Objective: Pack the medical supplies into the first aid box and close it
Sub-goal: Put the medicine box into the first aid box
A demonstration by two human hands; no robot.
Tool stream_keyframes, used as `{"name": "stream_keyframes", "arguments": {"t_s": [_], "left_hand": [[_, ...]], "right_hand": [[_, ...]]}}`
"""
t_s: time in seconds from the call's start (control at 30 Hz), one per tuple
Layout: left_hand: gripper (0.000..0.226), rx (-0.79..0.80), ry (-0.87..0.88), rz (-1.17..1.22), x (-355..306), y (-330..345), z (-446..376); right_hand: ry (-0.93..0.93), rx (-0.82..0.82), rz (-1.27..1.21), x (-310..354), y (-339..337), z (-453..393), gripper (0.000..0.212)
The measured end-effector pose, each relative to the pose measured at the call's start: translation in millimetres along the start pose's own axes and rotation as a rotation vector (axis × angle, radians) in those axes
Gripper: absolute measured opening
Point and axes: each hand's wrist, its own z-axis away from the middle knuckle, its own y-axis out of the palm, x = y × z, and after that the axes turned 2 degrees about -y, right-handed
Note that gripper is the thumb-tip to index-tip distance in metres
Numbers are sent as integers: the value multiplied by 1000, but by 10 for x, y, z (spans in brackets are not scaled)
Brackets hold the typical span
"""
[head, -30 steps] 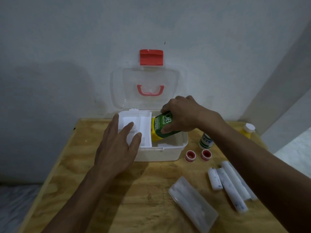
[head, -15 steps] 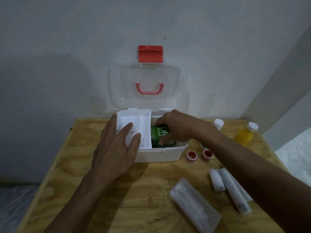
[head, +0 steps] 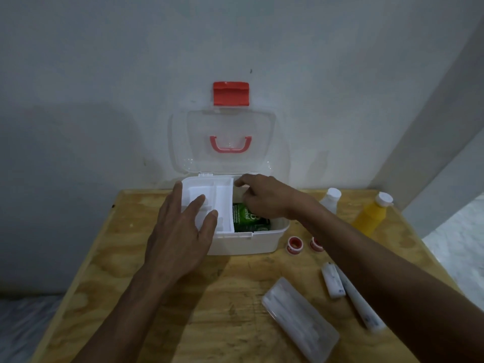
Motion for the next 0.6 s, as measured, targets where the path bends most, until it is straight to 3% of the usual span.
{"name": "stream_keyframes", "arguments": {"t_s": [0.23,0.4,0.6], "left_hand": [[68,-5,-4,-13,2,19,-2],[75,-5,-5,-17,-16,1,2],[67,-12,7,-21,19,31,-7]], "right_hand": [[81,-19,-296,-1,51,47,51],[26,21,-362,34,85,91,60],[-43,80,-350,124,95,205,64]]}}
